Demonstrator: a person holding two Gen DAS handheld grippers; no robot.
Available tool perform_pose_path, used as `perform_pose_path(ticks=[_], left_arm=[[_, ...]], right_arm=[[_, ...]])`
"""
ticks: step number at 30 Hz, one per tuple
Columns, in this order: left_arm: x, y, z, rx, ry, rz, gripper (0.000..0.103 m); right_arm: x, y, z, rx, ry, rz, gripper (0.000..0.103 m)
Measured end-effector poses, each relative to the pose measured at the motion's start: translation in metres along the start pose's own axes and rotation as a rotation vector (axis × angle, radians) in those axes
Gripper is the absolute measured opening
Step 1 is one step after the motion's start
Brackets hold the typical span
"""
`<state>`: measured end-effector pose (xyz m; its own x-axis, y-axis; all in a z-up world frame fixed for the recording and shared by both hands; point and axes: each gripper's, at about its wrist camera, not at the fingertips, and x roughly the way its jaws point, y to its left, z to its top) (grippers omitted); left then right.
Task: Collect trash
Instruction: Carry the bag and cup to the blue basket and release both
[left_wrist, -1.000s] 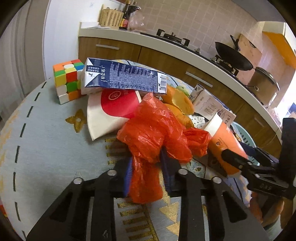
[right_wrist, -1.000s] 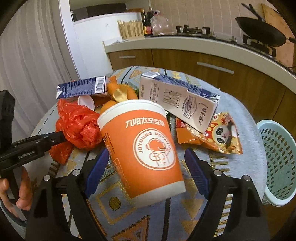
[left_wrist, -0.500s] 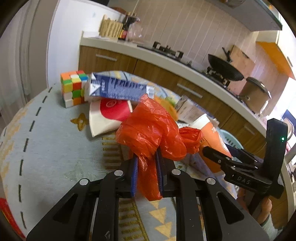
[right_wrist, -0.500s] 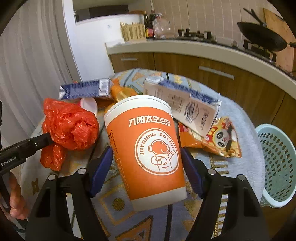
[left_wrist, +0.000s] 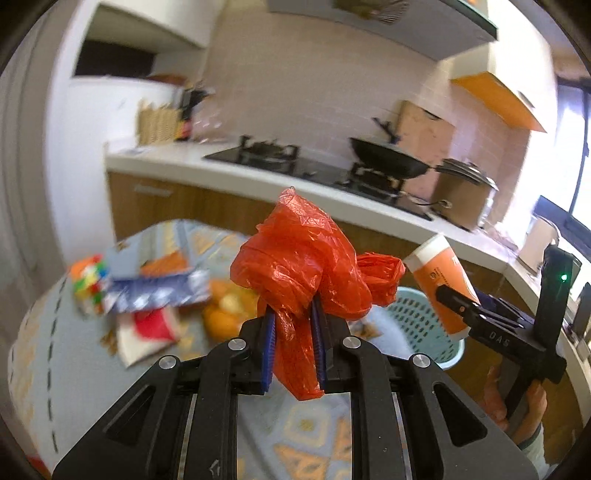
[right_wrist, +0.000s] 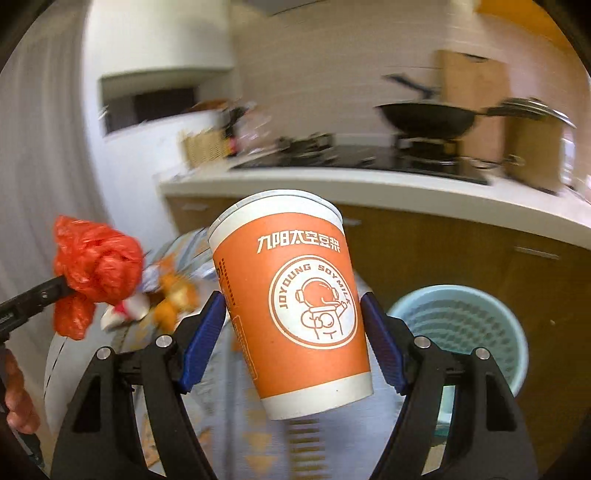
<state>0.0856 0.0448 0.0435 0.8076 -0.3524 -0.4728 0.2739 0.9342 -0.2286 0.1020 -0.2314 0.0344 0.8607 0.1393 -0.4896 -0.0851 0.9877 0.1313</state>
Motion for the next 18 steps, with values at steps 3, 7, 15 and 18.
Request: perform_pose_path(ticks=[3, 7, 15, 18], left_arm=[[0.018, -0.031, 0.012, 0.035, 0.009, -0.043, 0.015], [0.059, -0.077, 0.021, 0.092, 0.041, -0.091, 0.015], [0.148, -0.146, 0.0, 0.162, 0.19, -0.16, 0.015], [0.175, -0.162, -0.013, 0.171, 0.248, -0.179, 0.015]], right_arm=[[-0.008, -0.048, 0.0, 0.075, -0.005, -0.08, 0.071], [-0.009, -0.101, -0.008, 0.15, 0.009, -0.163, 0.071], [0.013, -0.176, -0.057, 0.285, 0.132, -0.269, 0.071], [0.024, -0.186, -0.07, 0.303, 0.177, -0.284, 0.072]])
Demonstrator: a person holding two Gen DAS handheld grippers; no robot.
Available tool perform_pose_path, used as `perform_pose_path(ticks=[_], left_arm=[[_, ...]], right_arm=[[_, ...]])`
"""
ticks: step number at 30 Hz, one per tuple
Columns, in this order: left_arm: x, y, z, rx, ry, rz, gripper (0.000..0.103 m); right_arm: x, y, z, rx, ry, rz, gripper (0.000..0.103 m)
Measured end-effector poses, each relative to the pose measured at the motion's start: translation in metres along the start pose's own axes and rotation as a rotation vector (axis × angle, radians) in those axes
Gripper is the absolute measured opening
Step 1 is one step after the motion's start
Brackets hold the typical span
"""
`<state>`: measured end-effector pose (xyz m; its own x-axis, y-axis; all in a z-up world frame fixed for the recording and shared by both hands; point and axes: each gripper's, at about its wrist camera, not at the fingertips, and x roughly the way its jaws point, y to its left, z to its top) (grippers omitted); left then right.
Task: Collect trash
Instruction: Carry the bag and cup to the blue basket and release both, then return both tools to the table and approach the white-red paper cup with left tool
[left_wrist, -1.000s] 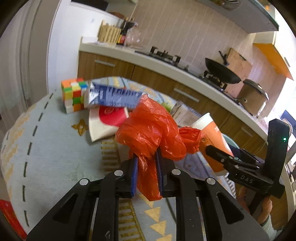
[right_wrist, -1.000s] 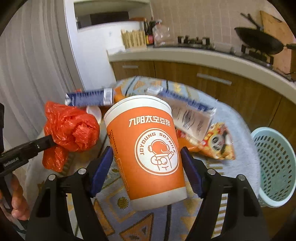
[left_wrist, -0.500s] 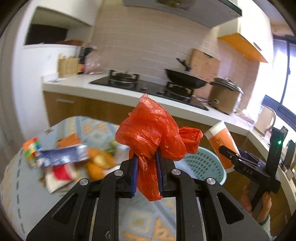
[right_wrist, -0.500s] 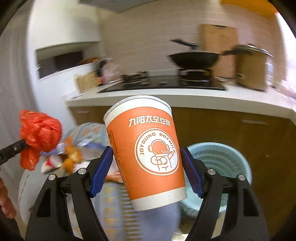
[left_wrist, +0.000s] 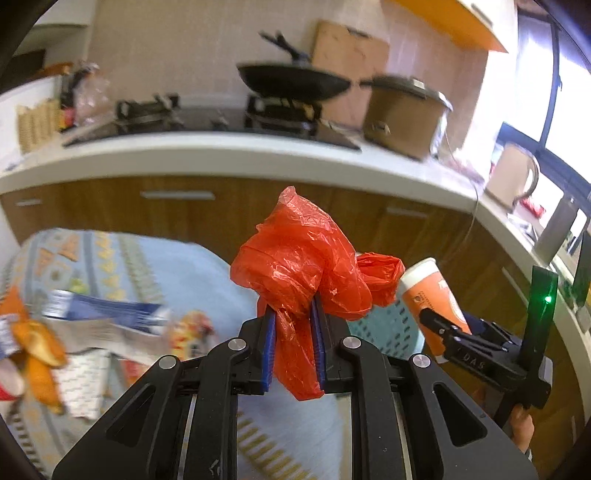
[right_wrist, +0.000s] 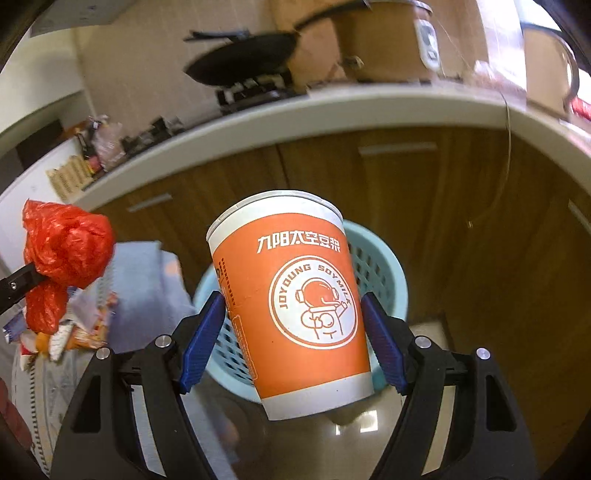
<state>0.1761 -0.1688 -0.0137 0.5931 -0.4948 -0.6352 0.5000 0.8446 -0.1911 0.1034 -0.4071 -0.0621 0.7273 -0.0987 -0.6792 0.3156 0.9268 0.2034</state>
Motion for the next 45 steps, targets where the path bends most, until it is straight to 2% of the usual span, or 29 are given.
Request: perform_pose_path(ticks=[7, 10, 13, 16, 19, 20, 21, 23, 36, 45], left_arm=[[0.07, -0.024, -0.018, 0.025, 0.143, -0.028, 0.015], [0.087, -0.027, -0.025, 0.029, 0.18, -0.026, 0.015], [0.098, -0.031, -0.031, 0.051, 0.203, -0.013, 0.017], [0.106, -0.034, -0.033, 0.074, 0.23, 0.005, 0.025], [0.108, -0.036, -0.035, 0.105, 0.237, 0.04, 0.028], [0.108, -0.036, -0.035, 0.107, 0.24, 0.04, 0.035], [0.107, -0.035, -0.035, 0.104, 0.242, 0.039, 0.044], [0.104, -0.034, -0.034, 0.099, 0.233, 0.044, 0.049], [0.049, -0.006, -0.028, 0.016, 0.138, 0.051, 0.049], [-0.012, 0.035, -0.033, -0.094, 0.03, 0.08, 0.049]], right_arm=[[0.034, -0.012, -0.007, -0.004, 0.071, -0.048, 0.072], [0.043, -0.013, -0.009, -0.033, 0.077, -0.102, 0.072], [0.049, -0.016, -0.009, -0.038, 0.091, -0.109, 0.073], [0.056, -0.019, -0.012, -0.033, 0.109, -0.109, 0.073], [0.062, -0.022, -0.012, -0.029, 0.119, -0.109, 0.074], [0.062, -0.023, -0.012, -0.024, 0.122, -0.108, 0.074], [0.062, -0.023, -0.012, -0.02, 0.123, -0.106, 0.074], [0.063, -0.026, -0.011, -0.01, 0.127, -0.099, 0.074], [0.048, -0.016, -0.006, 0.005, 0.092, -0.067, 0.076], [0.013, 0.037, -0.004, -0.088, 0.008, 0.029, 0.076]])
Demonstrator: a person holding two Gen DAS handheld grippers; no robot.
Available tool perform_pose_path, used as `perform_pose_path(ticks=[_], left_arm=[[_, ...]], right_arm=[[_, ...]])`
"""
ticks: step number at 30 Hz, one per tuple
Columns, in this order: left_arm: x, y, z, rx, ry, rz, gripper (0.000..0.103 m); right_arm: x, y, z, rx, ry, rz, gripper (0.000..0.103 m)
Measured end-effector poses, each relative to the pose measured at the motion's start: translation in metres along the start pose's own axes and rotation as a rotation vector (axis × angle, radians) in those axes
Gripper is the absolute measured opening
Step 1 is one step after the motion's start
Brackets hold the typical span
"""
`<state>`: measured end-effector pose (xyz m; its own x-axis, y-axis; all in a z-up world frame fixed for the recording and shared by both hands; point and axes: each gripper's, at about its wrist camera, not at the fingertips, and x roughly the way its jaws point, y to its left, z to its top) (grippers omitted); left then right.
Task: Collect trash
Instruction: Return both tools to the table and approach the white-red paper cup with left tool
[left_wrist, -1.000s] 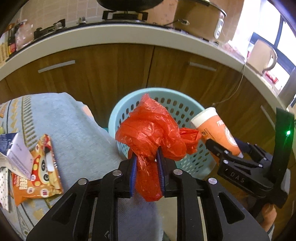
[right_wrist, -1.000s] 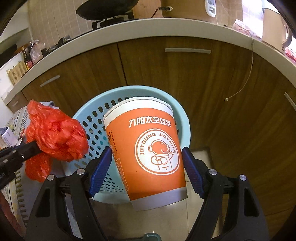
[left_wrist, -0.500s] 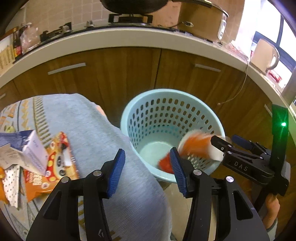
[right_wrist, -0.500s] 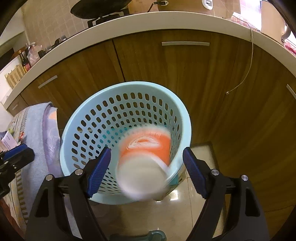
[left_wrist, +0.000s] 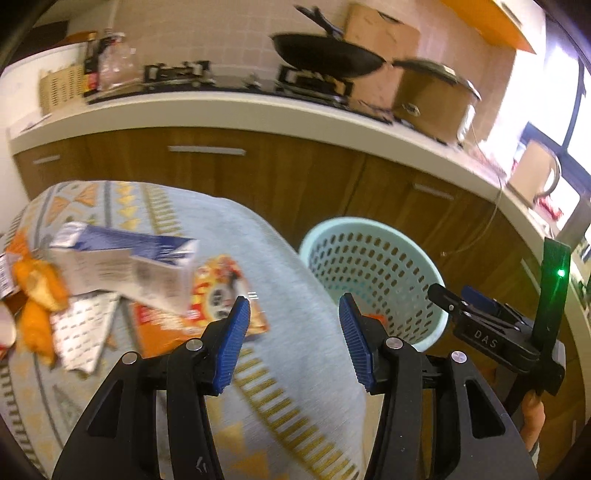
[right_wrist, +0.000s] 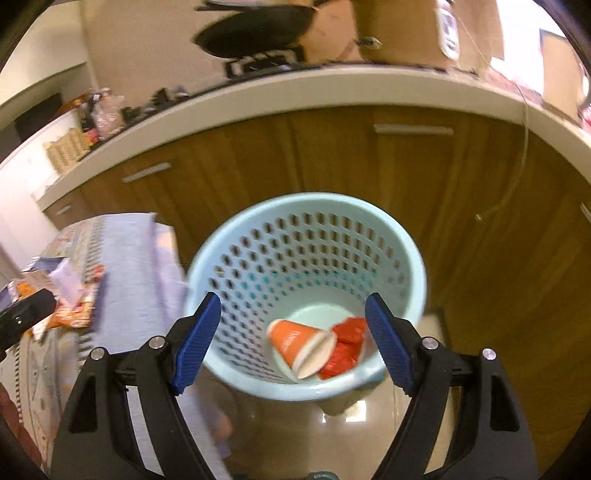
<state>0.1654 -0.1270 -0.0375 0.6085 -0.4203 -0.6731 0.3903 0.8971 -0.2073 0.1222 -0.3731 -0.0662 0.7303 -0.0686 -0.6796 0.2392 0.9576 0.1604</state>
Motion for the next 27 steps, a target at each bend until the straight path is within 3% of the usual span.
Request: perform_pose_path(ticks=[6, 10, 16, 18, 27], left_arm=[[-0.053, 0.047, -0.01, -0.087, -0.094, 0.07, 0.049], [-0.095, 0.094, -0.021, -0.163, -0.157, 0.166, 0.049], [-0.138, 0.166, -0.04, -0.288, -0.194, 0.304, 0.074], [-0.141, 0.189, -0.046, -0.319, -0.177, 0.361, 0.079], [-0.111, 0.247, -0.051, -0.427, -0.102, 0.405, 0.086]], right_arm=[[-0.025, 0.063, 0.001, -0.104, -0.063, 0.109, 0.075], [-0.032, 0.104, 0.0, -0.164, -0.07, 0.165, 0.065], [-0.029, 0.165, -0.016, -0.227, -0.04, 0.266, 0.064], [-0.025, 0.184, -0.023, -0.25, -0.026, 0.301, 0.064], [-0.009, 0.236, -0.046, -0.345, -0.004, 0.388, 0.064]])
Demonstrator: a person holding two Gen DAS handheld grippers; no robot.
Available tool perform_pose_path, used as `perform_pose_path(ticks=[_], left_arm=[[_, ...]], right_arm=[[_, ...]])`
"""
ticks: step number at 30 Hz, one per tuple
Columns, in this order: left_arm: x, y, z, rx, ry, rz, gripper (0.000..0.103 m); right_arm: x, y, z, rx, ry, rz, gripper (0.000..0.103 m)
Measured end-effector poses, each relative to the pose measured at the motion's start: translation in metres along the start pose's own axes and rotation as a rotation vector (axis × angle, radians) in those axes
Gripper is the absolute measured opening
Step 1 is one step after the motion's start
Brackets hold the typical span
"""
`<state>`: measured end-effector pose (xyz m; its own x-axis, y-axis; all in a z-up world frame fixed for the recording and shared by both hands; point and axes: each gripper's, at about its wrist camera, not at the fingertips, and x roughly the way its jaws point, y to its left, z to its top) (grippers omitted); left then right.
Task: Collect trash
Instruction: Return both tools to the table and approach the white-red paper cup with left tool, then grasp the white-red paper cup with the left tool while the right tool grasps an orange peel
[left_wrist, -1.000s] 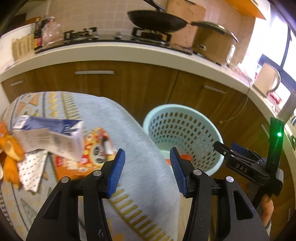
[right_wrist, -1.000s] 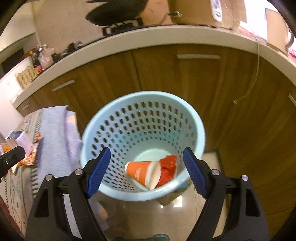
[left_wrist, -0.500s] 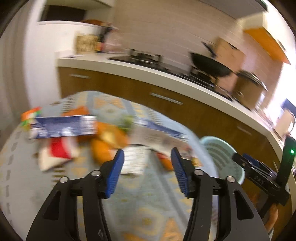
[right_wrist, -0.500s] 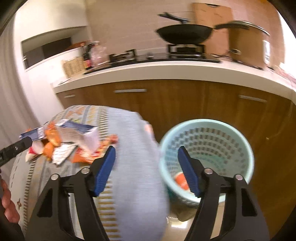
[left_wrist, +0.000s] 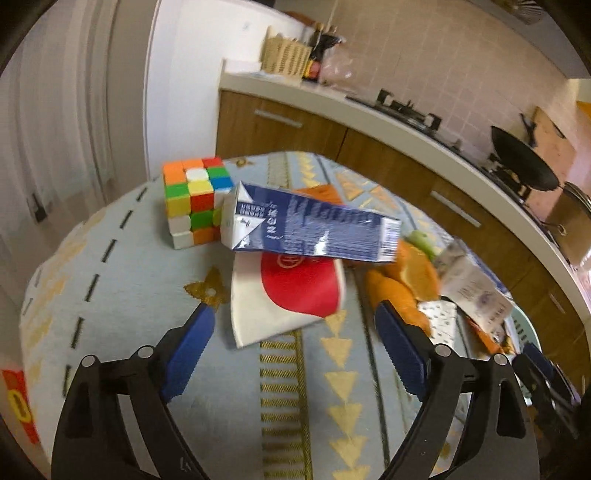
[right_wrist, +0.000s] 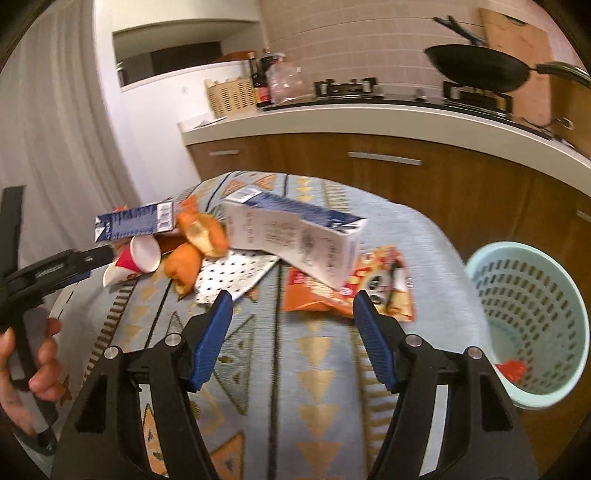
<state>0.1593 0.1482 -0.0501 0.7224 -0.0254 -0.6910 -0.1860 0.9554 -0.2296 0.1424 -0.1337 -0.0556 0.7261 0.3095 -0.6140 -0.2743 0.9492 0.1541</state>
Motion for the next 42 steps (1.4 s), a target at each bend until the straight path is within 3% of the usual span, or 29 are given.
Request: perform_pose_path(ticks=[7, 10, 15, 18, 30, 38, 42], left_arm=[[0.036, 0.009, 0.005, -0.06, 0.077, -0.03, 0.086], [0.04, 0.01, 0.007, -0.067, 0.066, -0.025, 0.086], [0.045, 0.005, 0.01, -0.044, 0.064, 0.023, 0.076], [0.043, 0.003, 0.009, -0.043, 0.064, 0.009, 0.075], [-0.007, 0.005, -0.017, 0.043, 0.069, -0.088, 0.075], [-0.04, 0.024, -0.043, 0.033, 0.057, -0.124, 0.075], [-0.047, 0.028, -0.047, 0.035, 0.042, -0.111, 0.075]], right_arm=[[0.012, -0.001, 0.014, -0.031, 0.021, 0.007, 0.064], [0.017, 0.001, 0.017, -0.035, 0.036, 0.031, 0.064], [0.027, 0.017, 0.021, -0.059, 0.065, 0.077, 0.064], [0.03, 0.033, 0.024, -0.089, 0.076, 0.101, 0.064], [0.066, 0.073, 0.041, -0.111, 0.184, 0.186, 0.064], [0.109, 0.097, 0.04, -0.136, 0.224, 0.158, 0.064], [0.118, 0.106, 0.036, -0.171, 0.229, 0.111, 0.046]])
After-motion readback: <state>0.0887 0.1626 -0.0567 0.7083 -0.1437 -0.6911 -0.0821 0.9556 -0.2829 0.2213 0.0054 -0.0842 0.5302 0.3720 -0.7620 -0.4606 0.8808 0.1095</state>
